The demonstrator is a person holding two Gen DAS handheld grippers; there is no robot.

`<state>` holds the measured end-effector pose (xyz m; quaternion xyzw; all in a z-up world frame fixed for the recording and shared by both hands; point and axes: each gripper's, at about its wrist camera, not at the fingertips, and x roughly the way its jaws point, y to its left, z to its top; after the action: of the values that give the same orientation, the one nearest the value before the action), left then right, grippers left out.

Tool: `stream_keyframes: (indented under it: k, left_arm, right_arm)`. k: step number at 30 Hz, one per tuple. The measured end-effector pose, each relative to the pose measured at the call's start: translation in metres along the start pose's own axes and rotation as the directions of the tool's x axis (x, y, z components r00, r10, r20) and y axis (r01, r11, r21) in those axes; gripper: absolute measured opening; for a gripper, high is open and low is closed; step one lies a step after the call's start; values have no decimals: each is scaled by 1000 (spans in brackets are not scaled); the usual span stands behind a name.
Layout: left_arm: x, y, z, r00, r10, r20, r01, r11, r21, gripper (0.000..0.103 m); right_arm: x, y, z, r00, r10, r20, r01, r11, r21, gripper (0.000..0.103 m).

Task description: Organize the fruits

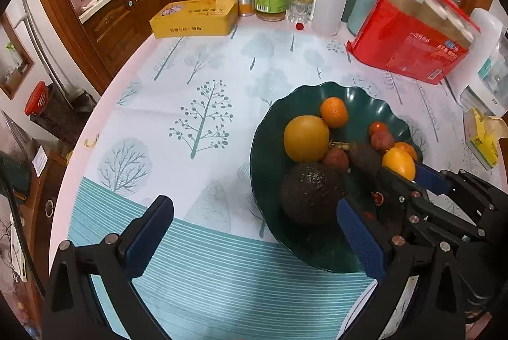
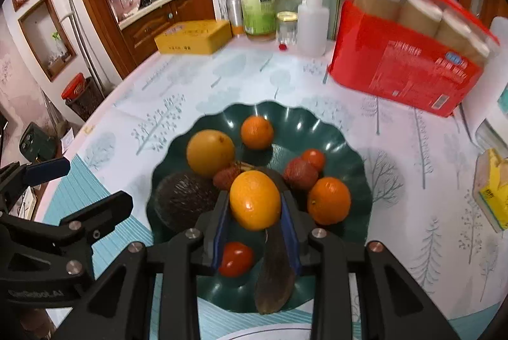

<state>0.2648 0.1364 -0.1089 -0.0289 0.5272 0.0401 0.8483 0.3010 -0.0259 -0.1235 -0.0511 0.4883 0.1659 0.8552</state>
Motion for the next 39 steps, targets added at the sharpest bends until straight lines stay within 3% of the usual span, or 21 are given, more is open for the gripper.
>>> stream_keyframes:
  k: [8,13,26,39]
  left_arm:
    - [14,5,-1,1000,6,-22,-7,1000,-13,102]
    - [15,8,-4,1000,-3,-29,2,1000,-24,102]
    - [-6,-3,-14,1000,-23,-7,23,1000,5,102]
    - [-60,-14,-43,996,-84,37,82,996,32,102]
  right_arm:
    - [25,2,-2,998,0,-59,-1,1000,-20,32]
    - [26,3,-5,998,-1,-62,0,1000,-17,42]
    - [0,-5,-11,1000,-10,-30,10,1000,11,42]
    - [-58,-5,-33,1000,-27,14,26,997,77,42]
